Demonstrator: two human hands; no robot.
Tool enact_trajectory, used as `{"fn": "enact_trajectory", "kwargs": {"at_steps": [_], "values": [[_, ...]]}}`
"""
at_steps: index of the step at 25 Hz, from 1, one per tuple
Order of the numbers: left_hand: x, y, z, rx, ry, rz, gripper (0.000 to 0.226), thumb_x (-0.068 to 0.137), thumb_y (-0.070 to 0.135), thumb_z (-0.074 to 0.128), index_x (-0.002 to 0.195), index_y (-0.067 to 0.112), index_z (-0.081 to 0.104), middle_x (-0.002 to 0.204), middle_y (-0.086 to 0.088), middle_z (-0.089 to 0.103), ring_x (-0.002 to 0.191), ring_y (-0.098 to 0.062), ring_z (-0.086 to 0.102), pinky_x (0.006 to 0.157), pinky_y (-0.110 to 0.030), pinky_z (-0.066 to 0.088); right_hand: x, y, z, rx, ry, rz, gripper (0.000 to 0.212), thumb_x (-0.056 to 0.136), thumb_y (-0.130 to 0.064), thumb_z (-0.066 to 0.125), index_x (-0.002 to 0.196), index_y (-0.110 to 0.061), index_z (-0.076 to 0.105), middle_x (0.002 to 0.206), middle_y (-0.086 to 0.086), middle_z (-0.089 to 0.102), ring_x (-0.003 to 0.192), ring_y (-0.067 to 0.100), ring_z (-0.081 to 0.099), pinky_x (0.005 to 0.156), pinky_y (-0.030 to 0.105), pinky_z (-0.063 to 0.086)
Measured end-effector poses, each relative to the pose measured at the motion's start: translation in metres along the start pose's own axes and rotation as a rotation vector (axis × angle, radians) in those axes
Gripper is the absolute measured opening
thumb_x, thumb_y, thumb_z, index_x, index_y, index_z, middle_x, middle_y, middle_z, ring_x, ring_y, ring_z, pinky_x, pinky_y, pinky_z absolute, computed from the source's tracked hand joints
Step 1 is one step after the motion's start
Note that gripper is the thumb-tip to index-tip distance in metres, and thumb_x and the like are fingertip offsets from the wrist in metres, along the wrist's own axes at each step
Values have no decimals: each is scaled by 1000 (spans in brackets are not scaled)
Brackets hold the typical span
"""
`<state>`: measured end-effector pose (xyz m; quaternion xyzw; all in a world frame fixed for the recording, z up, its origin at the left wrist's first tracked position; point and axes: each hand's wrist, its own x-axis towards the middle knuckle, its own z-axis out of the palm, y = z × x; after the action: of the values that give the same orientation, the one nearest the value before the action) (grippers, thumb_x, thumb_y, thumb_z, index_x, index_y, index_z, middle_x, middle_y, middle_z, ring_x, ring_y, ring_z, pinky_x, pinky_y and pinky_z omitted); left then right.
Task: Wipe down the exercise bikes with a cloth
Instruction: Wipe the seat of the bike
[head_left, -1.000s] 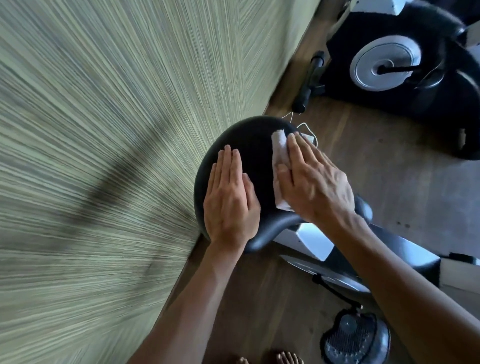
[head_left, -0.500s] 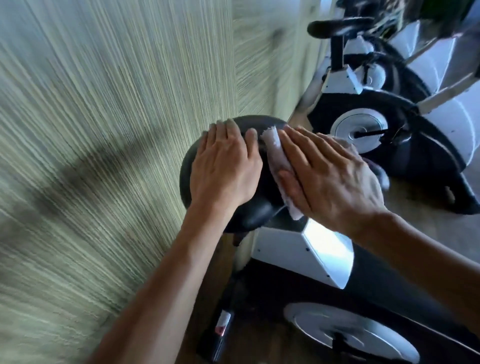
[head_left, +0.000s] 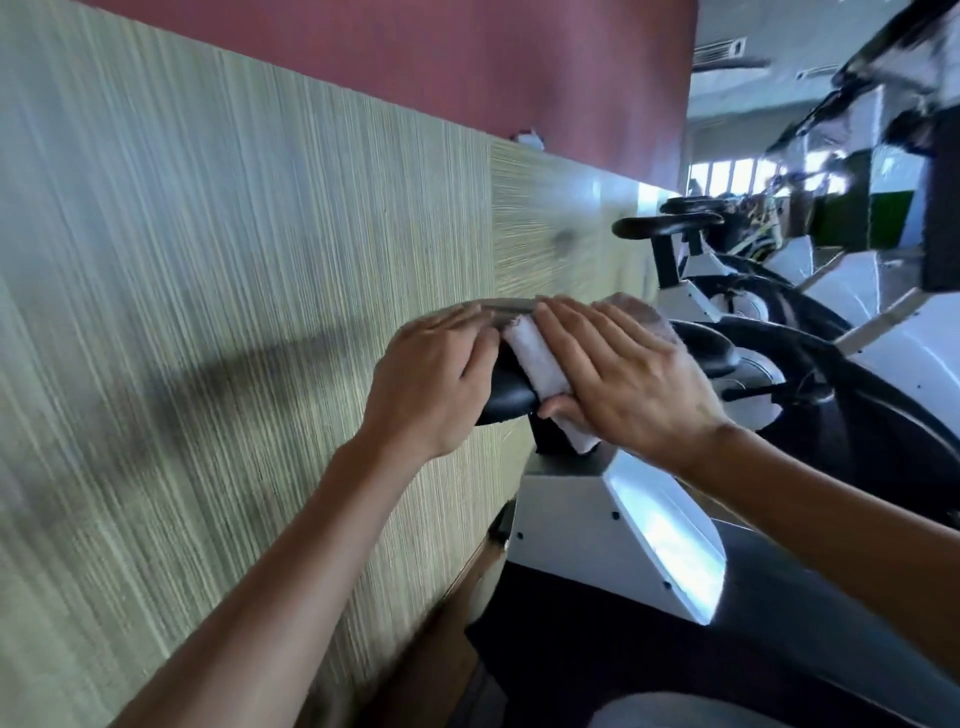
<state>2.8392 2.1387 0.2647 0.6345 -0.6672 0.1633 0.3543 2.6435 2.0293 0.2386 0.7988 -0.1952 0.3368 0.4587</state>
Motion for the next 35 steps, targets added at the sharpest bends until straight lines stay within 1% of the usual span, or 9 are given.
{"fn": "enact_trajectory", "kwargs": {"at_steps": [6,11,15,20,23,25,30,33,35], "values": [[2,0,-3,74,-73,-12,49,111,34,28,154,15,42,162,4,38,150,-5,29,125,-26,17,-23,28,-2,-104,-27,-82,77,108,-57,26,156,3,26,158,21,38,146,32,39,119,45,34],[-1,3,-1,83,-1,-15,47,111,31,30,152,16,46,160,5,42,149,-5,31,123,-24,19,-6,8,6,-97,73,9,74,108,-55,30,151,5,38,149,20,51,139,31,49,115,43,41],[-3,1,-3,38,-14,-5,46,111,30,31,152,17,47,159,7,42,148,-2,31,122,-21,17,-26,32,-6,-82,7,-43,73,109,-54,28,155,3,30,155,20,43,144,32,41,120,45,33],[3,-2,-4,-143,-31,-45,42,110,20,36,146,6,52,156,-3,47,146,-7,37,115,-6,12,-13,12,1,-55,75,-23,74,109,-54,25,151,6,36,150,22,48,143,33,44,120,46,34],[5,-9,-7,-359,-42,-98,46,107,32,37,139,11,62,149,0,55,139,-5,46,118,-16,26,10,-21,12,140,139,-27,83,103,-60,26,148,9,39,147,23,51,141,33,46,115,48,40],[2,-13,-9,-454,-39,-96,52,101,43,35,134,18,68,141,6,62,129,0,53,108,-8,33,11,-21,12,177,152,-40,83,103,-60,26,149,9,38,148,23,49,142,32,45,117,47,38],[-3,-19,-11,-554,-36,-99,42,111,37,34,139,24,63,145,11,58,134,2,49,106,-4,29,-6,-1,7,-20,49,-23,80,106,-59,25,153,5,32,151,22,47,144,33,42,118,46,35],[0,-21,-14,-704,-56,-177,51,110,47,26,141,27,62,140,15,62,128,8,53,92,7,30,7,-19,2,155,112,29,81,104,-61,22,150,5,38,147,22,50,141,34,45,117,47,36],[1,-21,-15,-774,-33,-194,58,109,52,21,142,25,61,140,14,63,126,8,54,94,4,33,24,-43,-2,289,158,8,81,104,-61,22,146,5,45,143,21,54,138,34,49,115,48,39]]}}
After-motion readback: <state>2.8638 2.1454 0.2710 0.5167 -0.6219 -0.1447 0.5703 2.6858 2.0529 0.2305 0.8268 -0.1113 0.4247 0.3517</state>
